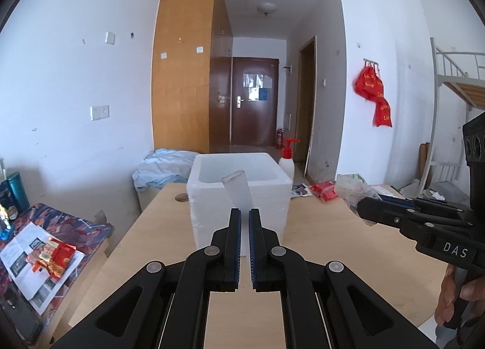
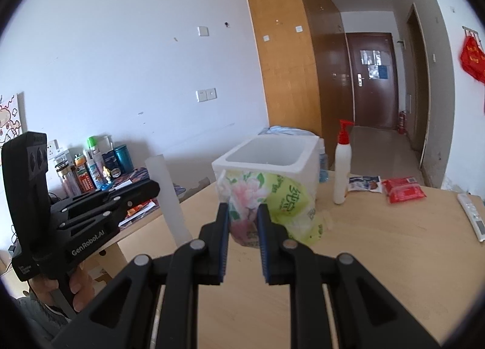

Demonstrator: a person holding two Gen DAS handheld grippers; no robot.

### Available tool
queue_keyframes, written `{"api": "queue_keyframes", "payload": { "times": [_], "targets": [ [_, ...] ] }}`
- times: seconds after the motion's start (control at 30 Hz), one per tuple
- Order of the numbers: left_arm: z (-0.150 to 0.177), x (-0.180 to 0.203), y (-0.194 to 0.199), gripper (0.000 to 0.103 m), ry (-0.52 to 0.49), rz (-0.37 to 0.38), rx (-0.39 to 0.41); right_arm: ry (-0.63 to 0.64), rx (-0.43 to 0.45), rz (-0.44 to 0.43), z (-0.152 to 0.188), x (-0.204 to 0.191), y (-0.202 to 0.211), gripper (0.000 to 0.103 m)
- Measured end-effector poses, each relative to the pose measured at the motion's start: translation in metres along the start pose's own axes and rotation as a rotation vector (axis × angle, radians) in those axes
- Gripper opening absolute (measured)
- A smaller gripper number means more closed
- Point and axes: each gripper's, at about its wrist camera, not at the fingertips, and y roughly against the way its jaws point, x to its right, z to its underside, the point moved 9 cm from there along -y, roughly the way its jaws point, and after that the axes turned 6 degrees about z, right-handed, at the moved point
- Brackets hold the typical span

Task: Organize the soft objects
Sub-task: 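Carry the white roll and green packet with both grippers over the foam box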

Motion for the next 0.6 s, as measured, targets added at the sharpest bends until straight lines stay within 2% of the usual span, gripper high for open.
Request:
{"api": "queue_keyframes", "payload": {
  "times": [0.6],
  "targets": [
    [-0.013,-0.014,-0.019,0.005,0.004,-0.016,-0.01,0.014,-0.016,0.006,-0.013,-0.001,-0.017,0.021]
  ]
}}
